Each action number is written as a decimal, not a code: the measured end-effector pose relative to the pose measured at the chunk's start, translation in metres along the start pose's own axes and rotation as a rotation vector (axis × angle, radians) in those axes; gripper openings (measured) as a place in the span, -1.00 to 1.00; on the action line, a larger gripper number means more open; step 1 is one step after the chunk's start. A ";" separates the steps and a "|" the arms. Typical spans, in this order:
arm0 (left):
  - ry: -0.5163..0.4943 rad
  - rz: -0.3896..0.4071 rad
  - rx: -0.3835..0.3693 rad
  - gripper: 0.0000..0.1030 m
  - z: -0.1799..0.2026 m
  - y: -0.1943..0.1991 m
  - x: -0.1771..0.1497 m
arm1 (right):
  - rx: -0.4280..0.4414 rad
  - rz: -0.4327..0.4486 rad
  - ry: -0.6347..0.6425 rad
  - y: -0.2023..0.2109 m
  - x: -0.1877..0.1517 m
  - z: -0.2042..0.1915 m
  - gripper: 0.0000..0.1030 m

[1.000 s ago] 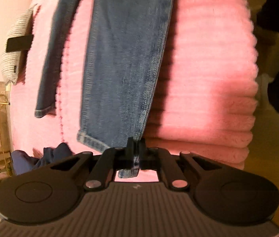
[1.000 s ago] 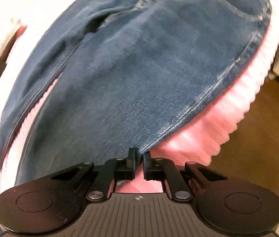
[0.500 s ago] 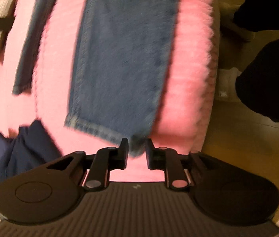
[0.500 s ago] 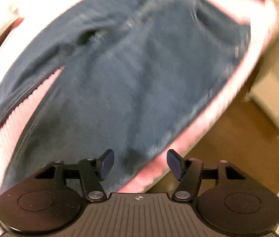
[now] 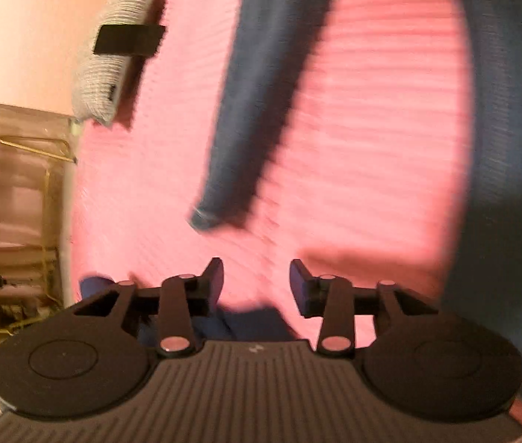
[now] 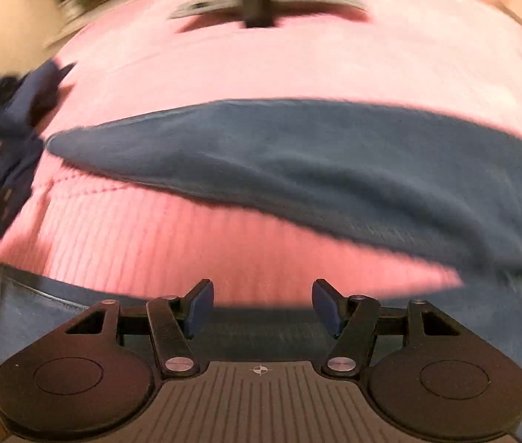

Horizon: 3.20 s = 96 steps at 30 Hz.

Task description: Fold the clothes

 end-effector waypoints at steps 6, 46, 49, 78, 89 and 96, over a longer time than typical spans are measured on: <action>0.386 0.008 -0.175 0.18 -0.050 -0.061 -0.020 | 0.029 0.008 0.048 -0.030 0.015 -0.017 0.21; -0.003 0.204 -0.194 -0.34 0.016 -0.042 0.035 | -0.287 0.024 0.361 -0.072 0.006 0.012 0.21; -0.060 0.168 -0.157 -0.50 0.017 -0.050 0.032 | -0.296 0.017 0.466 -0.083 0.015 0.021 0.21; 0.136 0.353 -0.341 -0.38 -0.046 0.120 0.300 | -0.254 0.148 -0.377 0.128 0.037 0.365 0.21; -0.044 0.501 -0.470 -0.30 0.028 0.152 0.589 | -0.029 0.014 -0.318 0.058 0.060 0.470 0.21; -0.106 0.499 -0.508 -0.29 0.050 0.154 0.634 | -0.010 0.030 -0.378 0.100 0.059 0.487 -0.95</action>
Point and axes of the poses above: each gripper's, at about its wrist camera, not at the fingertips, and y roughly against the way its jaws point, z to its right, x to its top, the point moved 10 cm from there along -y, roughly the way its jaws point, and after that the axes turned 14 degrees about -y, right-handed, at the moved point
